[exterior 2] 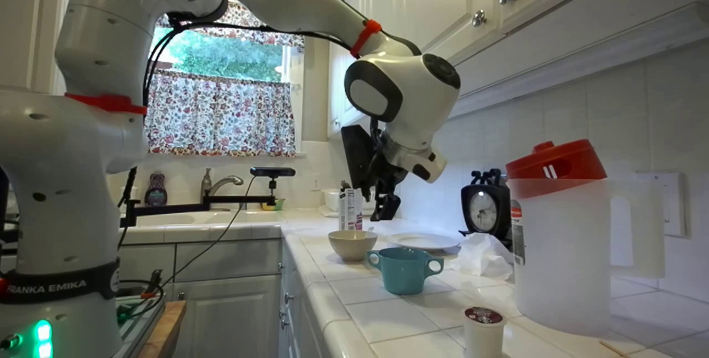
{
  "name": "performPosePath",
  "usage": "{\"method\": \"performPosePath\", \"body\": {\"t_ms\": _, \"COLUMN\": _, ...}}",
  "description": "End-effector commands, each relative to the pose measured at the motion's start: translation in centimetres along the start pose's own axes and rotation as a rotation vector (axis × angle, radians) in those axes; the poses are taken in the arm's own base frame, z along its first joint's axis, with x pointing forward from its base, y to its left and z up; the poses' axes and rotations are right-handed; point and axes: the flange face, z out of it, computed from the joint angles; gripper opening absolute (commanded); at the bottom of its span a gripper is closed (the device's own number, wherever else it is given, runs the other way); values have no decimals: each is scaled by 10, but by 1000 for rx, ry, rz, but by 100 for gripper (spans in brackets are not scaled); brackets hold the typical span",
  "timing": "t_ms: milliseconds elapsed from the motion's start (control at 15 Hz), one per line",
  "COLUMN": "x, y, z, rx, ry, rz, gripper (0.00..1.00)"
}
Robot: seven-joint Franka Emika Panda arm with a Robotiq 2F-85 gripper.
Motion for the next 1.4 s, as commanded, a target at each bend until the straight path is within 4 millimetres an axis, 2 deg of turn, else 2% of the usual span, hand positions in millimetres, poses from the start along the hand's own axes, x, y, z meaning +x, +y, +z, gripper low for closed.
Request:
{"method": "performPosePath", "body": {"t_ms": 0, "x": -5, "y": 6, "z": 1, "rx": 30, "ry": -11, "rz": 48, "gripper": 100}}
{"method": "performPosePath", "body": {"t_ms": 400, "x": -7, "y": 15, "z": -1, "rx": 9, "ry": 8, "rz": 84, "gripper": 100}}
{"method": "performPosePath", "body": {"t_ms": 933, "x": 6, "y": 29, "z": 7, "rx": -46, "ry": 11, "rz": 87, "gripper": 100}}
{"method": "performPosePath", "body": {"t_ms": 1333, "x": 14, "y": 24, "z": 17, "rx": -71, "ry": -17, "rz": 53, "gripper": 100}}
